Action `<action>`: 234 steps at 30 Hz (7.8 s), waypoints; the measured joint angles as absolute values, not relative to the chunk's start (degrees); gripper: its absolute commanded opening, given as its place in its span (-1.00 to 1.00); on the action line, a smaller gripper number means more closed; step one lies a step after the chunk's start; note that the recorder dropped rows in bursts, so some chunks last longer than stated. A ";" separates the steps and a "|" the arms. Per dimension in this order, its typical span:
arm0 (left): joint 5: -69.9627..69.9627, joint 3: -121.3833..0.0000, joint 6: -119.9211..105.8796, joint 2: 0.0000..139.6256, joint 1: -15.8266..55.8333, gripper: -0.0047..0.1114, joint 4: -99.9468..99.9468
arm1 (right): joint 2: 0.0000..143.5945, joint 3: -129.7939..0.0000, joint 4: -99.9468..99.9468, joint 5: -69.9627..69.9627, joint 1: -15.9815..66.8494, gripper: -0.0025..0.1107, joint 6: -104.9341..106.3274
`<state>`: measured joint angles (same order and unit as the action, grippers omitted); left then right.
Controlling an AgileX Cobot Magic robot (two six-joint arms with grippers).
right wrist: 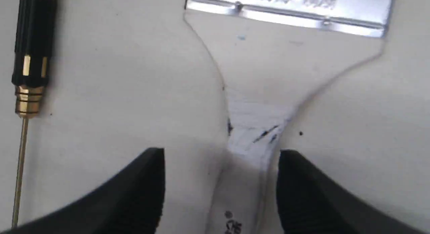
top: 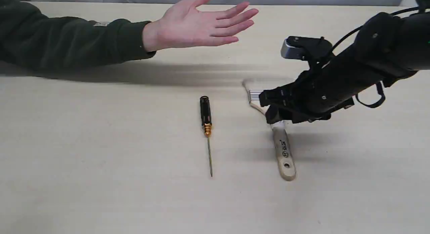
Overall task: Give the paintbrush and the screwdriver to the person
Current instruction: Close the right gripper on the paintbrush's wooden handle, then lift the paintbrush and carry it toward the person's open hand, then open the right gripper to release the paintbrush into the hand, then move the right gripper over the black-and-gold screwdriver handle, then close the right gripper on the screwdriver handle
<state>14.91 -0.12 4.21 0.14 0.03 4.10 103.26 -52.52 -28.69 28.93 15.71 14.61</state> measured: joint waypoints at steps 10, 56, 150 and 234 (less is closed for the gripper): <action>14.91 -0.12 4.21 0.14 0.03 -0.92 4.10 | 108.03 -56.28 -20.56 30.16 17.38 -0.02 4.54; 14.91 -0.12 4.21 0.14 0.03 -0.92 4.10 | 104.80 -58.24 -5.75 31.83 17.59 -0.88 -3.08; 14.91 -0.12 4.21 0.14 0.03 -0.92 4.10 | 99.84 -85.63 -8.34 38.63 25.45 0.02 -0.51; 14.91 -0.12 4.21 0.14 0.03 -0.92 4.10 | 122.41 -78.67 -15.16 35.94 32.12 -0.04 -0.52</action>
